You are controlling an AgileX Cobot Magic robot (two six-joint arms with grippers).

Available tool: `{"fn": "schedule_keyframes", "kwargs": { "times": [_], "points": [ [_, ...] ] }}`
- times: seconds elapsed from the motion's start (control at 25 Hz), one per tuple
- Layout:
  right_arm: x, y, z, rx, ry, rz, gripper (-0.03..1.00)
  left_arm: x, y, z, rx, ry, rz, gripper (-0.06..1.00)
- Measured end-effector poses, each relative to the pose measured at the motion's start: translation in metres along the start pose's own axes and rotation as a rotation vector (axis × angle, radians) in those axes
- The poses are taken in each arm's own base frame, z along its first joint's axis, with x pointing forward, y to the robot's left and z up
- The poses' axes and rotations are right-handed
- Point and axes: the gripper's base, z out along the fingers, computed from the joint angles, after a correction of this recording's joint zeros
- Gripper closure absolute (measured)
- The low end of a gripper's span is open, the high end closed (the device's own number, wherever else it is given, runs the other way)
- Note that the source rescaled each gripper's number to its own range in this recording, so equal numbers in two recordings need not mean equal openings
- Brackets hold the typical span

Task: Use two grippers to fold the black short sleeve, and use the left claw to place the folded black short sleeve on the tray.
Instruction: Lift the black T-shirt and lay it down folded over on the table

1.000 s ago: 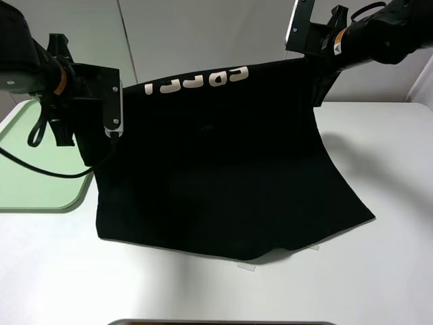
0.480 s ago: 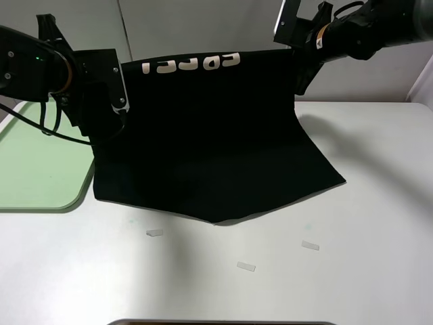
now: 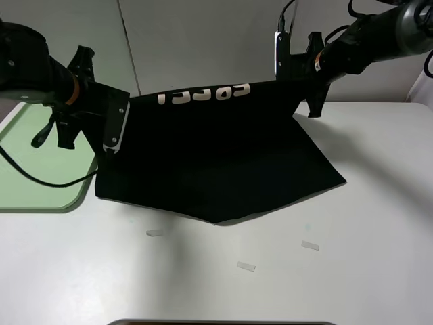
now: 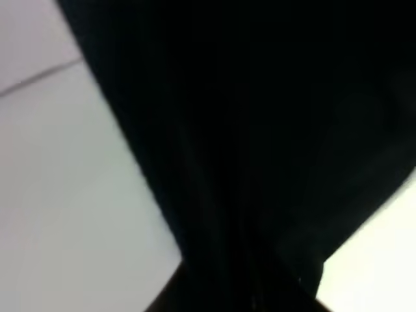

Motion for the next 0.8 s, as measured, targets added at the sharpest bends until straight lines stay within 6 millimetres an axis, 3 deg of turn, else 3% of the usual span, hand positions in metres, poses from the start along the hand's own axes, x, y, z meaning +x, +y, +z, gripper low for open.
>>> {"fn": "schedule_keyframes", "kwargs": {
  "times": [0.2, 0.4, 0.48, 0.6, 0.68, 0.8],
  "points": [
    [0.006, 0.018, 0.006, -0.156, 0.073, -0.141, 0.97, -0.009, -0.017, -0.003, 0.203, -0.110, 0.120, 0.94],
    [0.007, 0.036, 0.001, -0.356, 0.090, -0.046, 0.97, -0.016, -0.036, -0.012, 0.433, -0.215, 0.147, 0.92],
    [0.009, 0.042, -0.001, -0.427, 0.100, -0.014, 0.97, -0.015, -0.041, -0.014, 0.498, -0.223, 0.130, 0.86],
    [0.025, 0.046, -0.003, -0.498, 0.154, -0.006, 0.93, -0.002, -0.056, -0.019, 0.675, -0.152, 0.159, 0.68],
    [0.035, 0.049, -0.005, -0.554, 0.188, 0.018, 0.77, 0.003, -0.061, -0.021, 0.729, -0.125, 0.147, 0.57],
    [0.036, 0.054, -0.008, -0.612, 0.209, 0.064, 0.35, 0.003, -0.063, -0.023, 0.771, -0.100, 0.091, 0.50]
  ]
}}
